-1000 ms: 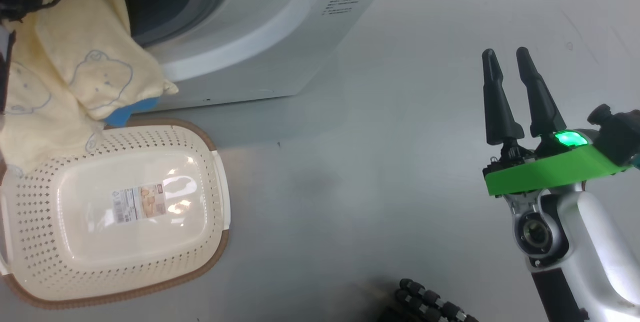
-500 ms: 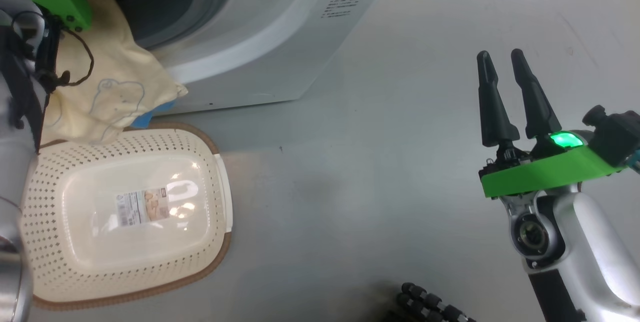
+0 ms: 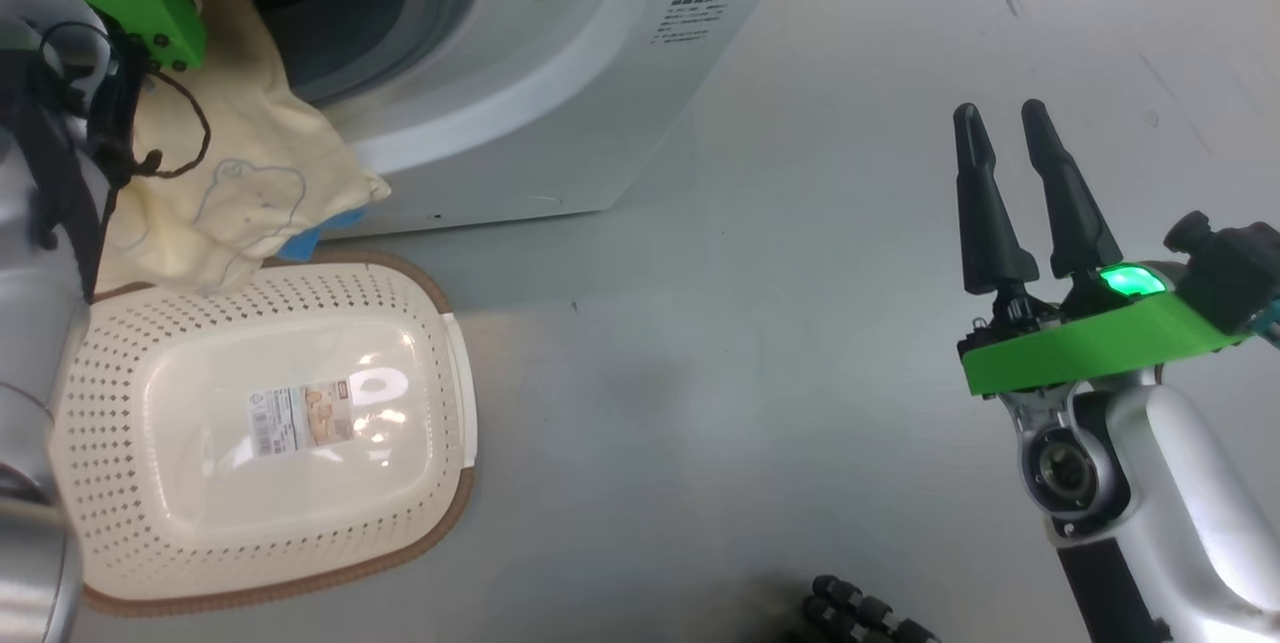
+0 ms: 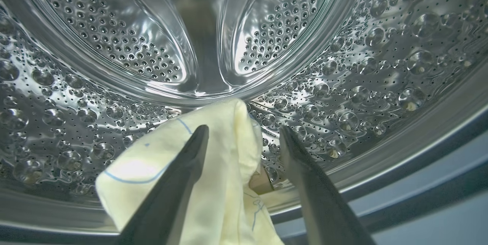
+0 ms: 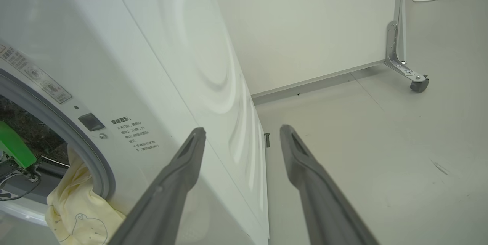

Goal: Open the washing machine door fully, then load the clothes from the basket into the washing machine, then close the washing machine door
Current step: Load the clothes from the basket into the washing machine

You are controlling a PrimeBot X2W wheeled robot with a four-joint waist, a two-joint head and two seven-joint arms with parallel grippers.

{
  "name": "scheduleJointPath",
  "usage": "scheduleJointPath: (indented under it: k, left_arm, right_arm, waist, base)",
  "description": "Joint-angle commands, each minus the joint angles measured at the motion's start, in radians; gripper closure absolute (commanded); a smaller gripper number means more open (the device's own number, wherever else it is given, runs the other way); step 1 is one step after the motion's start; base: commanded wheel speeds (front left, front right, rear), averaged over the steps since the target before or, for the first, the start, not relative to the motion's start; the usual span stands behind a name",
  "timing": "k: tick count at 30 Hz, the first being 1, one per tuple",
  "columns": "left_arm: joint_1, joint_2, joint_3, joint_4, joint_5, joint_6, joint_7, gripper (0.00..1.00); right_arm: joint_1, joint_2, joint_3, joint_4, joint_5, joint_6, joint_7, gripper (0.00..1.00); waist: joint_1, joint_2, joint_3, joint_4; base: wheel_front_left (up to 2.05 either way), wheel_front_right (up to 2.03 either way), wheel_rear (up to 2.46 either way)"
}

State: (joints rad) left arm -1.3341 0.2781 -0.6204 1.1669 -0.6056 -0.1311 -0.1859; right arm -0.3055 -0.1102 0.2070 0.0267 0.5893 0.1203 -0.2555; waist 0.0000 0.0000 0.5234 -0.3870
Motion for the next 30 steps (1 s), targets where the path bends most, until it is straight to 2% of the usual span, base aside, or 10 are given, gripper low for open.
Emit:
scheduleJointPath:
  k: [1, 15, 20, 30]
  left_arm:
    - [-0.029, 0.036, 0.003, -0.020, -0.022, 0.001, -0.016, 0.00]
    - [0.066, 0.031, 0.001, -0.119, -0.130, 0.000, -0.075, 0.00]
    - [0.128, 0.035, 0.080, -0.215, -0.105, 0.000, -0.076, 0.00]
    - [0.305, 0.000, 0.237, -0.356, 0.010, 0.000, -0.076, 0.00]
  right_arm:
    - [0.008, -0.015, 0.012, -0.026, 0.002, 0.010, -0.006, 0.00]
    - [0.016, -0.032, -0.017, -0.027, -0.004, 0.010, -0.006, 0.00]
    - [0.015, -0.042, -0.028, -0.028, -0.007, 0.010, -0.006, 0.00]
    - [0.035, -0.069, -0.047, -0.022, -0.013, 0.010, -0.006, 0.00]
  waist:
    - [0.0000, 0.0000, -0.003, 0.003]
    - [0.0000, 0.0000, -0.036, 0.045]
    - [0.0000, 0.0000, -0.049, 0.067]
    - [0.0000, 0.0000, -0.110, 0.109]
  base:
    - [0.00, 0.00, 0.00]
    - [0.00, 0.00, 0.00]
    - [0.00, 0.00, 0.00]
    - [0.00, 0.00, 0.00]
